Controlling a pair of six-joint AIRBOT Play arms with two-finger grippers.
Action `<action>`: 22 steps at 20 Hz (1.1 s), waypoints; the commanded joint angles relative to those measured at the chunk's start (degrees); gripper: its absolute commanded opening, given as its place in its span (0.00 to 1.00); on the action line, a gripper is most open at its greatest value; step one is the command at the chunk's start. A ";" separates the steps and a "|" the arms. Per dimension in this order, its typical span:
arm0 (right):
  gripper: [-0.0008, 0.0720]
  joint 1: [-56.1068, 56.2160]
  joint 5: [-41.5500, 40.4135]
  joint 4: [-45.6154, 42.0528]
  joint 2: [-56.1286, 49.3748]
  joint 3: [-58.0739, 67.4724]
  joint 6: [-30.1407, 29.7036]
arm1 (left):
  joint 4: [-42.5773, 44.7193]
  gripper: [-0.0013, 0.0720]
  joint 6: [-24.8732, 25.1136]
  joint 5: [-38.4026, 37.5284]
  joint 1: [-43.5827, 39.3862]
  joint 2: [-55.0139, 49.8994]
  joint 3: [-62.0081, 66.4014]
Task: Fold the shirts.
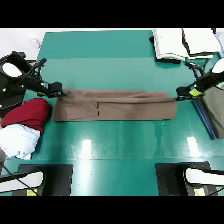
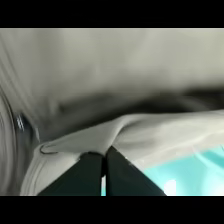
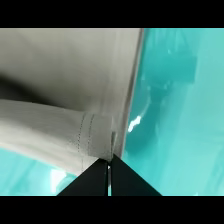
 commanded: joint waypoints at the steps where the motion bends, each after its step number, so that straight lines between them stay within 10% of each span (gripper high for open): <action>1: 0.08 -0.72 -2.78 6.75 -6.78 6.45 0.28 | 0.04 0.48 0.11 6.93 0.07 -4.81 4.70; 2: 0.37 -1.64 -4.15 9.22 -7.39 7.04 0.28 | 0.02 0.80 -1.27 8.44 0.07 -4.81 5.25; 3: 0.61 -2.64 -4.87 11.98 -7.52 7.15 0.11 | 0.02 0.74 -1.57 8.44 0.07 -4.79 6.10; 7: 0.72 -7.80 -0.46 14.99 -7.30 5.75 -4.09 | -0.04 0.74 -1.60 2.29 0.07 -4.76 7.98; 9: 0.78 -11.47 0.15 16.85 -6.86 0.98 -5.38 | -0.04 0.05 -0.87 -1.01 0.07 -4.81 7.93; 19: 0.77 -14.14 -10.95 33.03 -9.01 -20.57 -15.65 | -2.40 0.05 -3.23 4.39 -12.02 -7.04 7.93; 22: 0.36 -9.46 -11.72 33.68 -11.26 -17.14 -16.09 | -2.47 0.05 -4.79 8.59 -18.36 -9.97 7.96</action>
